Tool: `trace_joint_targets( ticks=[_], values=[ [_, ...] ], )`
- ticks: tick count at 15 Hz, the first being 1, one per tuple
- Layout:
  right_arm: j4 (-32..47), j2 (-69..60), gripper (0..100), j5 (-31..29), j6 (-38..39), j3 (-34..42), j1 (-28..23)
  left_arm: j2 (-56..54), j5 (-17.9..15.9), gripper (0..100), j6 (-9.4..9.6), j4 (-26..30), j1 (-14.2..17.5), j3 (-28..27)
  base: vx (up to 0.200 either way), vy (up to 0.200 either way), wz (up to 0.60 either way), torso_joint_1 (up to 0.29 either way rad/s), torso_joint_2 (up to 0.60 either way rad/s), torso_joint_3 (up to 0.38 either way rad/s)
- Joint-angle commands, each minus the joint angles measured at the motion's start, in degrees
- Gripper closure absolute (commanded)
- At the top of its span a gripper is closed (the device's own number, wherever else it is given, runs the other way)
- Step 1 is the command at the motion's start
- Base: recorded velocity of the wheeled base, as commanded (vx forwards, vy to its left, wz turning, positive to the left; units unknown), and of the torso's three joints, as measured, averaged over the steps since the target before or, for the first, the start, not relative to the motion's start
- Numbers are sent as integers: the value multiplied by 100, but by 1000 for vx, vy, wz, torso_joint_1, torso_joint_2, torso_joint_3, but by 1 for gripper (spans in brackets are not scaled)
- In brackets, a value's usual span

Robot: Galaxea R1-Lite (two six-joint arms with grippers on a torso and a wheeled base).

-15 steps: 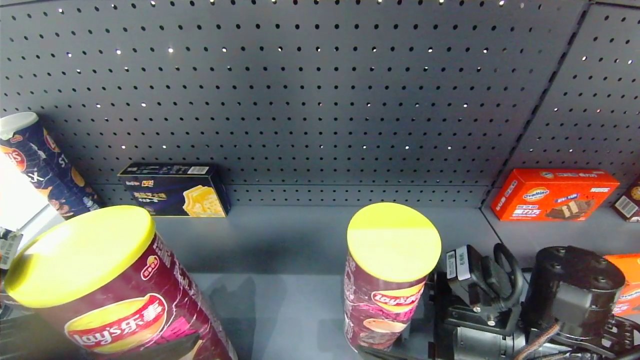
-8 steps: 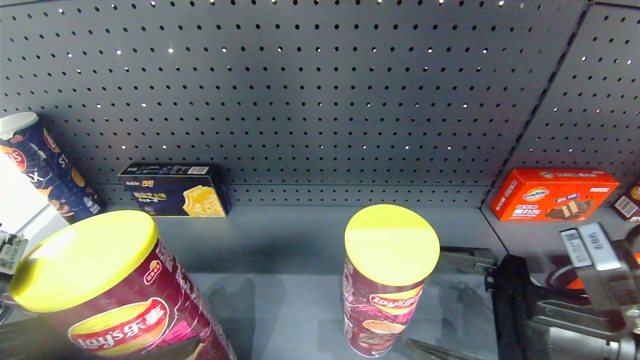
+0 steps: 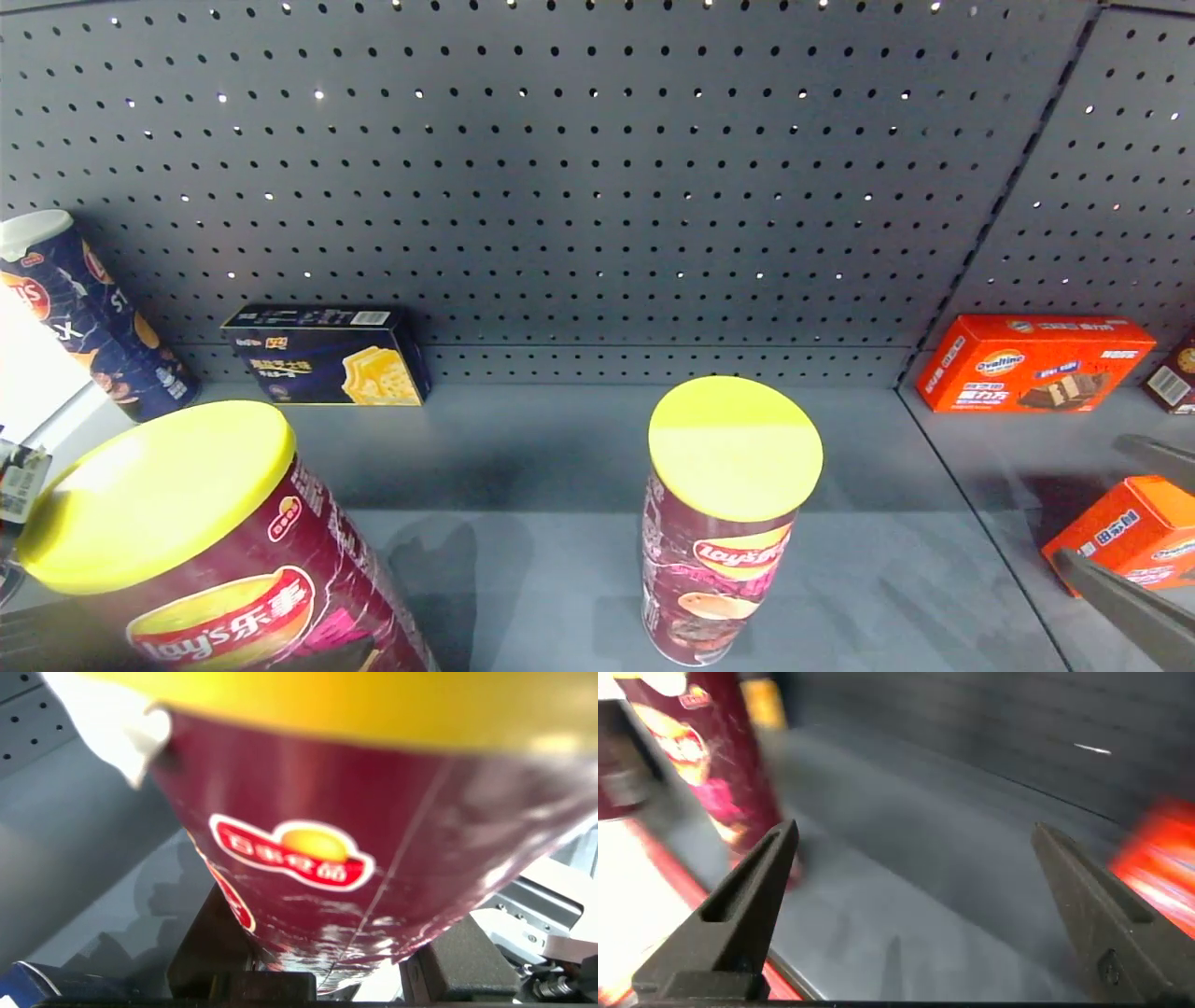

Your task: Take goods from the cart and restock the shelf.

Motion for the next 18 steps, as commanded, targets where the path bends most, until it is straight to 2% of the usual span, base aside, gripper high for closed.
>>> trace_joint_targets(
  ticks=[1,2,5,7,9,11,13,14,15,16,18],
  values=[
    [993,-2227,0,-1014,-26,763,-116,-25,-1,100,2,-1,-19,4,0,0,0,0,0,0],
    [1538,-2632,0,-1101,-44,789,-134,-69,-1,100,2,-1,-10,4,0,0,0,0,0,0],
    [4306,-4240,0,-1119,-254,604,-521,-209,-1,100,2,-1,-10,83,0,0,0,0,0,0],
    [4974,-4442,0,-1137,-474,561,-749,-218,-10,100,10,-1,-28,144,0,0,0,0,0,0],
    [4966,-4398,0,-1172,-545,552,-1065,-218,-10,100,10,-10,-28,162,0,0,0,0,0,0],
    [4966,-3739,0,-1383,-527,552,-2041,-218,-10,100,19,-10,-28,224,0,0,0,0,0,0],
    [4966,-3686,0,-1365,-527,552,-3790,-227,-10,100,19,-37,-36,311,0,0,0,0,0,0],
    [4966,-3783,0,-1268,-395,561,-4467,-271,-10,100,19,-125,-36,373,0,0,0,0,0,0],
    [4948,-3827,0,-1128,-193,604,-4546,-289,-10,100,19,-195,-36,426,0,0,0,0,0,0],
    [4561,-3836,0,-1101,62,780,-4484,-315,-10,100,10,-318,-36,505,0,0,0,0,0,0],
    [3832,-3836,0,-882,36,1114,-4484,-385,-19,100,10,-335,-36,549,0,0,0,0,0,0]
  ],
)
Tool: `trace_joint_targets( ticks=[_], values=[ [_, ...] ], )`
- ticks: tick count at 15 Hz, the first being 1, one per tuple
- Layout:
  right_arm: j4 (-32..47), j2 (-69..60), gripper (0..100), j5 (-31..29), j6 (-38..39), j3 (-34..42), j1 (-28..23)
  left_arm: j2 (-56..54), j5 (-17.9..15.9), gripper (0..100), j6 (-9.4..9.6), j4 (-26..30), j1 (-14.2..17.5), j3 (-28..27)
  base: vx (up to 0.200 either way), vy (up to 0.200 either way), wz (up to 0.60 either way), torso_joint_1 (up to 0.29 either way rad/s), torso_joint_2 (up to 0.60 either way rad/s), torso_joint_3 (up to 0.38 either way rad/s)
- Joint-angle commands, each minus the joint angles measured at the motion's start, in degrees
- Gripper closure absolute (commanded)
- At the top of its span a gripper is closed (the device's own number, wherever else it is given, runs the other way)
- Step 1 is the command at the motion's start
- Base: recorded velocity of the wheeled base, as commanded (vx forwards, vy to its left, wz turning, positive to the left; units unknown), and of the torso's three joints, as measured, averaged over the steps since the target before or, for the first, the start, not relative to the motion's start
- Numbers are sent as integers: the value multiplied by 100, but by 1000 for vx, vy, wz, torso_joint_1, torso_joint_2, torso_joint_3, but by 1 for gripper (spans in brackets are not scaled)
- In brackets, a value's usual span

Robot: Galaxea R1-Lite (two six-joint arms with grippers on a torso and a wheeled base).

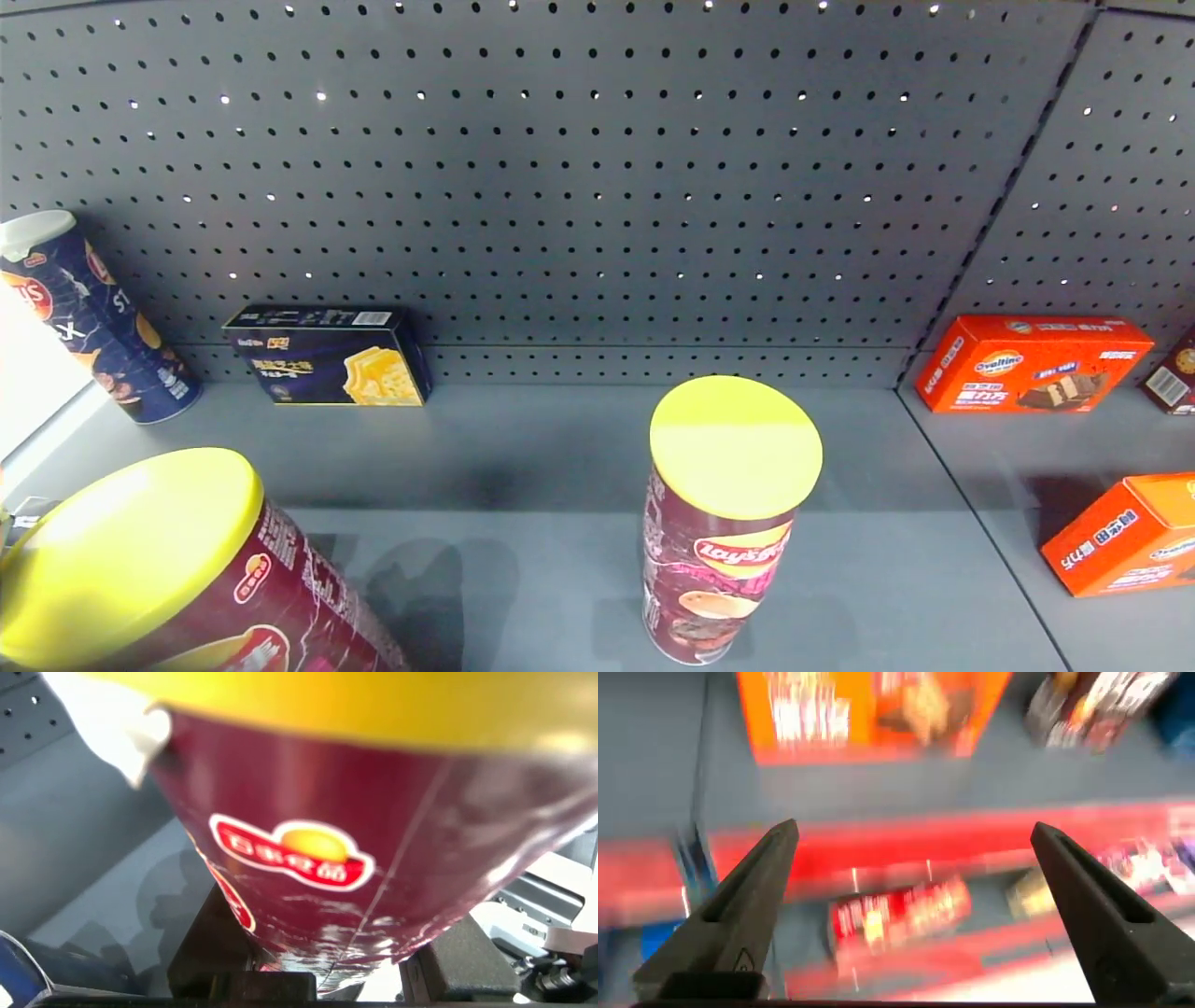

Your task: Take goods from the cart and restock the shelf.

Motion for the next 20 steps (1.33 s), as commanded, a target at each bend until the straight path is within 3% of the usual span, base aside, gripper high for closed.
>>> trace_joint_targets(
  ticks=[1,5,8,11,13,14,16,20],
  values=[
    [-253,81,0,113,36,297,-123,-66,0,100,-12,1,-1,34,0,0,0,0,0,0],
    [-297,81,0,1221,387,314,-114,-66,-97,100,-3,-8,-19,26,0,0,0,0,0,0],
    [-350,37,0,61,502,332,-263,-180,-88,100,-3,1,-98,26,0,0,0,0,0,0],
    [-737,37,0,500,203,437,-263,-180,-79,100,-3,1,-98,34,0,0,0,0,0,0],
    [-473,-165,0,-458,809,411,-544,-172,-71,100,-3,1,-45,34,0,0,0,0,0,0],
    [-482,-253,0,-335,783,429,-465,-172,-71,100,-3,1,-54,34,0,0,0,0,0,0],
    [-227,-525,0,948,458,437,-536,-172,-79,100,6,1,-71,61,0,0,0,0,0,0],
    [-218,-525,0,764,756,437,-544,-154,-71,100,-3,-8,-54,-18,0,0,0,0,0,0]
  ],
)
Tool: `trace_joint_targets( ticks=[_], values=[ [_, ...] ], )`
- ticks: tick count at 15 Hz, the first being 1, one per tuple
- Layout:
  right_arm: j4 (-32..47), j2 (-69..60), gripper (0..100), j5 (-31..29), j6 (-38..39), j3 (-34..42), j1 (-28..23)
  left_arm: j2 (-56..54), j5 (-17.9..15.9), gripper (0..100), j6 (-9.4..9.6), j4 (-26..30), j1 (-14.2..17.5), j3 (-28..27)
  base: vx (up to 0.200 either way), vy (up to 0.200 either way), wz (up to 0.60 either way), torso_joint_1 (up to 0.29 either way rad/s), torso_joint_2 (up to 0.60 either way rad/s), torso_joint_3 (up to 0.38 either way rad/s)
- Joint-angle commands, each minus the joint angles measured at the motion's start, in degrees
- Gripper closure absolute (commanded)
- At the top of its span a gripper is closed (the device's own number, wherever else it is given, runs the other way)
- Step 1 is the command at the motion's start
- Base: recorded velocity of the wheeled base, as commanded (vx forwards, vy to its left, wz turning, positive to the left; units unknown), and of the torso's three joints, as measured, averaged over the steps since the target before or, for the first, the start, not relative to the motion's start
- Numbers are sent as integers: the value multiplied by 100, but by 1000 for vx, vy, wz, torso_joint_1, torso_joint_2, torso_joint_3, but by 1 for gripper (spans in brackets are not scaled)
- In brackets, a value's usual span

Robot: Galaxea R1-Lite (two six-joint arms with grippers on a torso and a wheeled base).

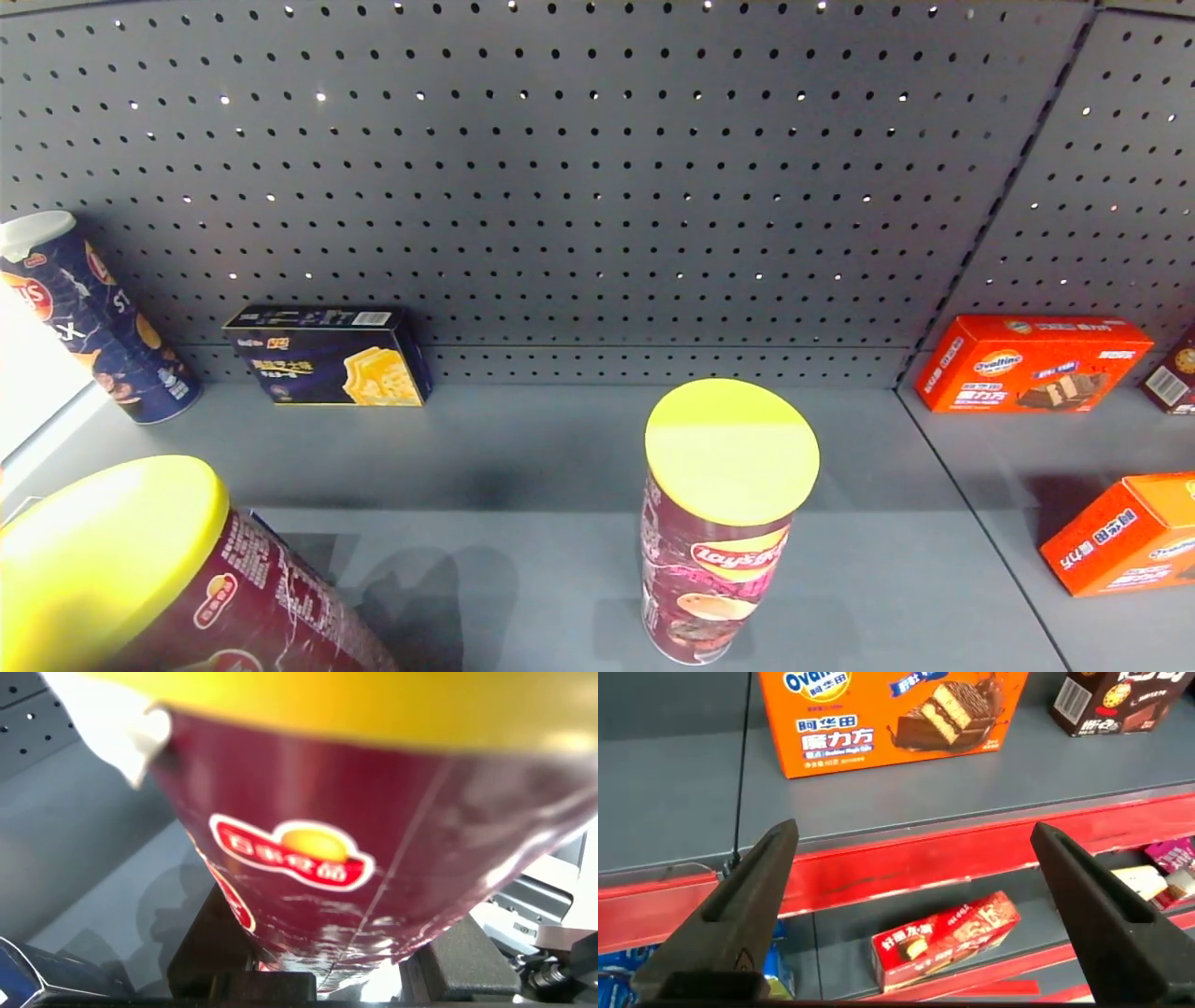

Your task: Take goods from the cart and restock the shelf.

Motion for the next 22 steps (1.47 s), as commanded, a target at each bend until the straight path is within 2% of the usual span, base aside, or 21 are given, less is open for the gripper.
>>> trace_joint_targets(
  ticks=[1,3,5,6,7,9,13,15,16,19,22],
  values=[
    [0,-62,0,-1,3,2,-12,8,10,100,-1,3,16,-62,0,0,0,0,0,0],
    [0,-62,0,-1,3,2,-12,25,28,100,35,47,7,-229,0,0,0,0,0,0],
    [0,-62,0,-1,3,2,-12,245,36,100,175,65,24,-431,0,0,0,0,0,0],
    [0,-62,0,-1,3,2,-12,474,142,100,325,74,33,-607,0,0,0,0,0,0],
    [0,-62,0,-1,3,2,-12,632,283,100,368,65,16,-642,0,0,0,0,0,0],
    [0,-62,0,-1,3,2,-12,834,520,100,386,65,-125,-801,0,0,0,0,0,0],
    [0,-62,0,-1,3,2,-12,1669,511,100,395,65,-178,-1715,0,0,0,0,0,0],
    [0,-62,0,-1,3,2,-12,2161,414,100,404,-23,-169,-1943,0,0,0,0,0,0],
    [0,-62,0,-1,3,2,-12,2434,379,100,439,-155,-151,-1943,0,0,0,0,0,0],
    [0,-62,0,-1,3,11,-12,3620,379,100,439,-1025,-90,-2277,0,0,0,0,0,0],
    [0,-62,0,-1,3,2,-12,4367,353,100,448,-1122,-63,-3007,0,0,0,0,0,0]
  ],
)
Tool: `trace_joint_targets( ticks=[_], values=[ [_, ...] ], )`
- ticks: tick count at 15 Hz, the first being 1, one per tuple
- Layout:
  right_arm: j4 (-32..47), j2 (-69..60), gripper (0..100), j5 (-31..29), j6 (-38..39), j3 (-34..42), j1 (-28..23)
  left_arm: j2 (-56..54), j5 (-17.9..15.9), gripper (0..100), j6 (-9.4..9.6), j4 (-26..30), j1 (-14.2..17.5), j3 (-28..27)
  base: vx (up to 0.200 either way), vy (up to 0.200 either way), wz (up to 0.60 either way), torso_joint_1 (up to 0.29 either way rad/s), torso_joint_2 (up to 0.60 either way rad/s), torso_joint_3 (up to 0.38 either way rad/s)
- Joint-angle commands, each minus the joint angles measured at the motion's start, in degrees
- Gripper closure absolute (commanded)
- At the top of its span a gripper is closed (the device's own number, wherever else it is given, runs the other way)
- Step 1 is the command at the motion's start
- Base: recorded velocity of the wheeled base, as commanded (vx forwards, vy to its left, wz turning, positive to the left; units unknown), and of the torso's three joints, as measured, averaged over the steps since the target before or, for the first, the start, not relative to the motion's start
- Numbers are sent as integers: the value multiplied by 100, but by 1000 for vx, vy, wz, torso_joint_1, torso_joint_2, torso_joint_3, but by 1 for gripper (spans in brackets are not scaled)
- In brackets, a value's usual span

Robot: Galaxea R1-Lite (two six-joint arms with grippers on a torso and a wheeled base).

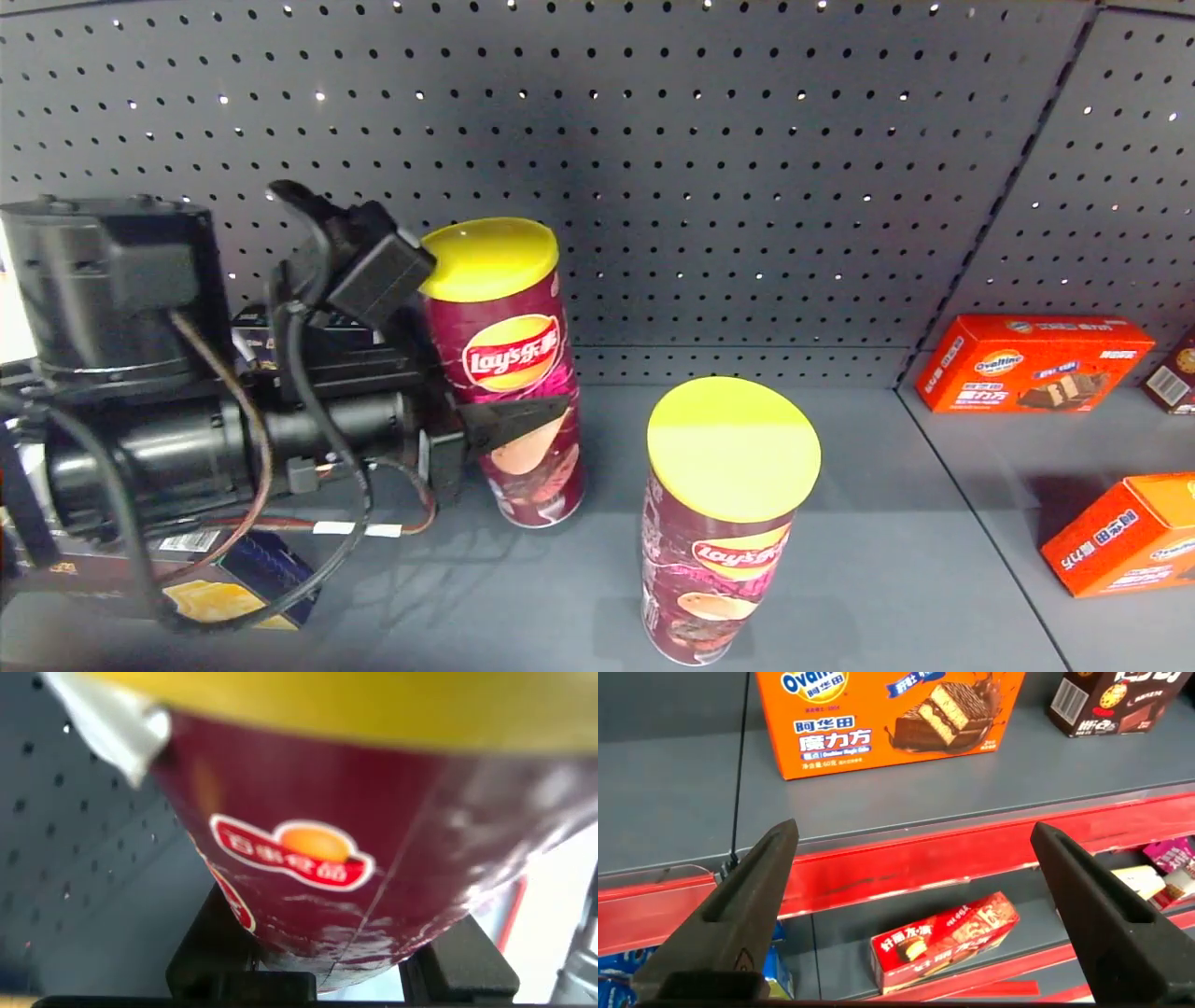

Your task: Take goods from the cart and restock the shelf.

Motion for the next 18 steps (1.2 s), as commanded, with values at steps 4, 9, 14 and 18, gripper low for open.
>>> trace_joint_targets(
  ticks=[4,9,14,18],
  values=[
    [0,0,0,2,-4,10,-1,1258,-196,100,15,-33,-114,-1018,0,0,0,0,0,0],
    [0,0,0,2,-4,1,-1,1899,-214,100,24,-42,-131,-1844,0,0,0,0,0,0],
    [0,0,0,2,-4,1,-1,2269,-363,100,498,-51,-140,-2126,0,0,0,0,0,0],
    [0,0,0,2,-4,1,-1,2532,-372,100,507,-51,-122,-2407,0,0,0,0,0,0]
  ],
)
